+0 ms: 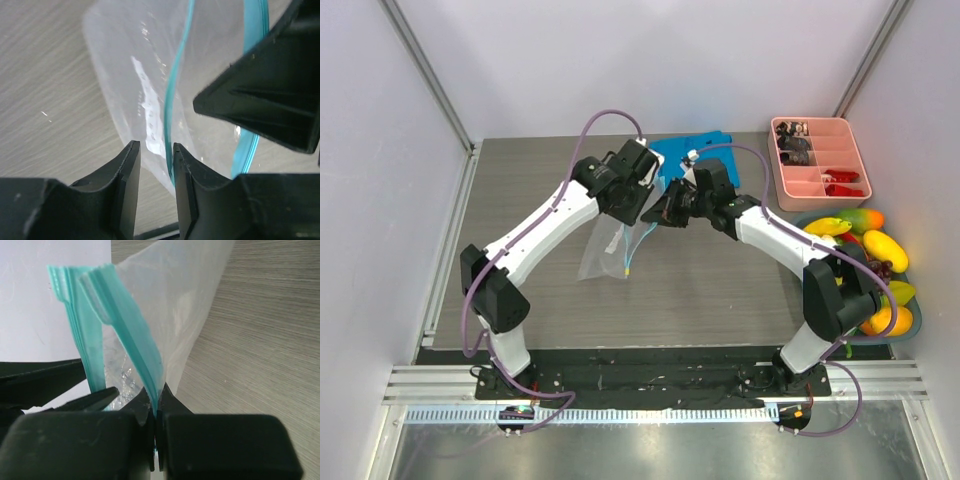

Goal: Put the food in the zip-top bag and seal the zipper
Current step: Open the zipper of the food storage bag.

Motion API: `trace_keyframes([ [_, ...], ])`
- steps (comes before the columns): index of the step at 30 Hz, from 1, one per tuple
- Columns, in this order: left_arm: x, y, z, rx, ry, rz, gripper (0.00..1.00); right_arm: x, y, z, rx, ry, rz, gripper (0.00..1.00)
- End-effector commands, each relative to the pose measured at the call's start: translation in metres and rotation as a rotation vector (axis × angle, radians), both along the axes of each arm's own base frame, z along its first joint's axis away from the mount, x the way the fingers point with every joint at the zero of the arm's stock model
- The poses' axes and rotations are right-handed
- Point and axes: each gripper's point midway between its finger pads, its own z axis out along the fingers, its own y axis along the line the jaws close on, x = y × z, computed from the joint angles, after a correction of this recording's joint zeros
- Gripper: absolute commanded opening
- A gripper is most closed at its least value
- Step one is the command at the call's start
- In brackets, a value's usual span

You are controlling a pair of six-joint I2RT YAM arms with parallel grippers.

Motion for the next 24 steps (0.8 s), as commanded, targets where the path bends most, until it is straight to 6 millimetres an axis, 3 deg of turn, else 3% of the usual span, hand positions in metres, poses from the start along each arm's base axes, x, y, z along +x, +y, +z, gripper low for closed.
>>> trace_keyframes([
  [1,-0.022,0.003,-0.001,-0.01,0.067,-0.052,0.33,0.003,-0.002,0.036,0.001,-0.129,0.007,0.01],
  [3,-0.022,0.006,0.004,-0.017,0.074,-0.043,0.22,0.003,-0.005,0.034,-0.021,-0.148,0.016,0.01],
  [4,-0.023,0.005,0.007,-0.03,0.077,-0.046,0.09,0.002,-0.006,0.03,-0.04,-0.15,0.021,0.01],
  [6,-0.018,0.006,0.02,-0.06,0.056,-0.037,0.0,0.001,-0.012,0.022,-0.087,-0.179,0.034,0.01],
  [13,-0.002,0.023,0.043,-0.097,0.01,0.04,0.0,0.0,-0.039,-0.003,-0.319,-0.381,0.136,0.01],
  [20,0.002,0.027,0.042,-0.203,0.067,0.084,0.0,-0.006,-0.07,-0.027,-0.532,-0.572,0.256,0.01],
  [24,-0.004,0.013,0.033,-0.268,0.144,0.047,0.0,-0.019,-0.079,-0.037,-0.594,-0.654,0.377,0.04],
])
